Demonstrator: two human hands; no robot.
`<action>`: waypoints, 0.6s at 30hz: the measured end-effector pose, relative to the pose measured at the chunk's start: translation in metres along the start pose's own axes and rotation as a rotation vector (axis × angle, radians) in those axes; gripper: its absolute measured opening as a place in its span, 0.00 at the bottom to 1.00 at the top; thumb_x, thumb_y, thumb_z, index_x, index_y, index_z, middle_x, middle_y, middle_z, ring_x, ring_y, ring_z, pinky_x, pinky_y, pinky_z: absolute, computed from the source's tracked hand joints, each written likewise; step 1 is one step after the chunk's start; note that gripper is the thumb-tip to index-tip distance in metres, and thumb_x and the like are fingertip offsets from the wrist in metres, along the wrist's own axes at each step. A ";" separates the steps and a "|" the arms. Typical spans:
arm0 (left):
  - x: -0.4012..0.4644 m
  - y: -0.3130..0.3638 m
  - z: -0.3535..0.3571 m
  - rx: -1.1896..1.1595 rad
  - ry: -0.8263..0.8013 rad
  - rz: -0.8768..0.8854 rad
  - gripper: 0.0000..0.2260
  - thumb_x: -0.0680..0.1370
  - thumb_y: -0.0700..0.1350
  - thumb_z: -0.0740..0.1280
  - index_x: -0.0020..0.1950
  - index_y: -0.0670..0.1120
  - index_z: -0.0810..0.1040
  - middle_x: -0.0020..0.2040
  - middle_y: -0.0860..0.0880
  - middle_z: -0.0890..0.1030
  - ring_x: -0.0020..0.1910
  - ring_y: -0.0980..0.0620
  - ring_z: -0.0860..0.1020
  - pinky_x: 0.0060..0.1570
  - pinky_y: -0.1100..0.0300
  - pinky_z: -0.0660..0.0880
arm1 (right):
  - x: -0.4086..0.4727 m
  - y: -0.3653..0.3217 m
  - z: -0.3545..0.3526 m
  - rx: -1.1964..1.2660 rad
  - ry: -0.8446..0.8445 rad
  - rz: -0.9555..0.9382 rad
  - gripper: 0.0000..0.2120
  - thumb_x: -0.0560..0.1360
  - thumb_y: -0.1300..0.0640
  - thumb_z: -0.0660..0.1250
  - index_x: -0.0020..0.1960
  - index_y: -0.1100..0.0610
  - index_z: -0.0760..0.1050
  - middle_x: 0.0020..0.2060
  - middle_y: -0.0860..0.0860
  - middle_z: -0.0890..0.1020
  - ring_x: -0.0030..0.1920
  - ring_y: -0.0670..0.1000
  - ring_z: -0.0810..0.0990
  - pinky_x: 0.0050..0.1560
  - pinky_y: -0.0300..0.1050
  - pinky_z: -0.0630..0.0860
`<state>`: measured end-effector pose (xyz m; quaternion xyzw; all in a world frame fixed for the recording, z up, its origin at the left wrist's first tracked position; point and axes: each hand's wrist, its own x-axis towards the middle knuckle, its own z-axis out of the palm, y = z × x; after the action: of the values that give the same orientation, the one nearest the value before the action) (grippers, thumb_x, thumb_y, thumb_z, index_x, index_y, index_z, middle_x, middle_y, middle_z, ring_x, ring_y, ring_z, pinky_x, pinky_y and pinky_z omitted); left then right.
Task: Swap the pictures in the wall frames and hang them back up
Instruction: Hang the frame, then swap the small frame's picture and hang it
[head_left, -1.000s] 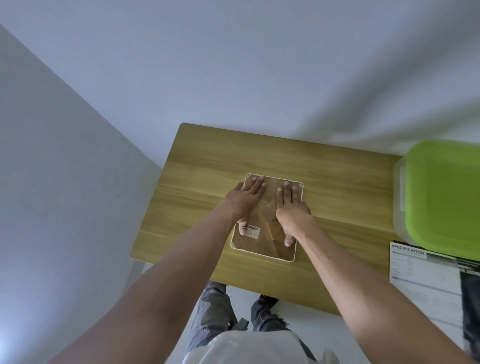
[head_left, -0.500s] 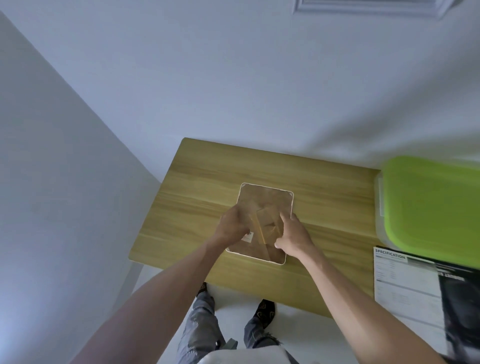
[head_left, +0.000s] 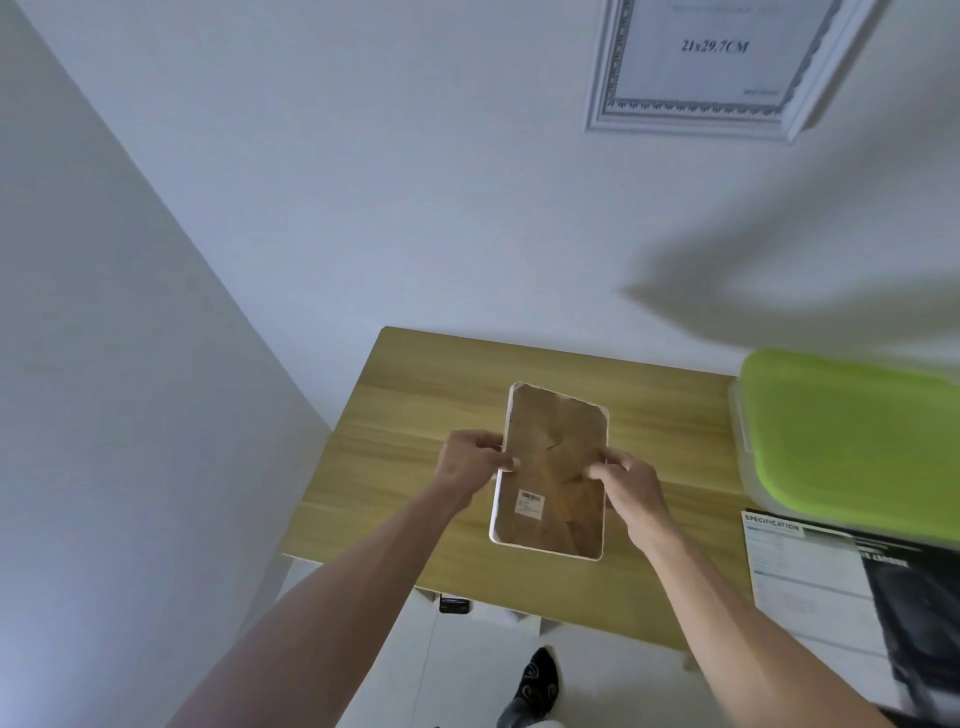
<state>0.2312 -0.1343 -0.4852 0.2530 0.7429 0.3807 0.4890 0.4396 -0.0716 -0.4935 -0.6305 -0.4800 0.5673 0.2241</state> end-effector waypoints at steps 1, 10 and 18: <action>-0.004 0.003 -0.004 0.000 -0.004 0.032 0.16 0.64 0.35 0.76 0.51 0.43 0.86 0.44 0.49 0.87 0.45 0.50 0.84 0.44 0.60 0.78 | -0.006 -0.001 0.002 0.014 0.011 -0.010 0.10 0.72 0.61 0.69 0.47 0.47 0.82 0.47 0.45 0.84 0.47 0.44 0.81 0.50 0.47 0.78; -0.061 0.036 -0.019 0.103 0.082 0.344 0.13 0.64 0.39 0.74 0.46 0.52 0.86 0.38 0.56 0.86 0.39 0.58 0.84 0.44 0.58 0.81 | -0.066 -0.080 0.032 -0.135 0.084 -0.379 0.13 0.74 0.43 0.70 0.56 0.47 0.82 0.48 0.39 0.84 0.50 0.42 0.82 0.52 0.43 0.79; -0.106 0.045 -0.018 0.237 0.147 0.713 0.14 0.66 0.44 0.78 0.49 0.49 0.82 0.43 0.55 0.81 0.40 0.57 0.80 0.44 0.53 0.79 | -0.108 -0.128 0.039 -0.045 0.173 -0.365 0.07 0.70 0.53 0.74 0.42 0.56 0.80 0.38 0.51 0.86 0.39 0.54 0.86 0.47 0.56 0.83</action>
<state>0.2567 -0.1927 -0.3879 0.5223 0.6804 0.4553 0.2386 0.3697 -0.1184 -0.3439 -0.5844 -0.5777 0.4500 0.3495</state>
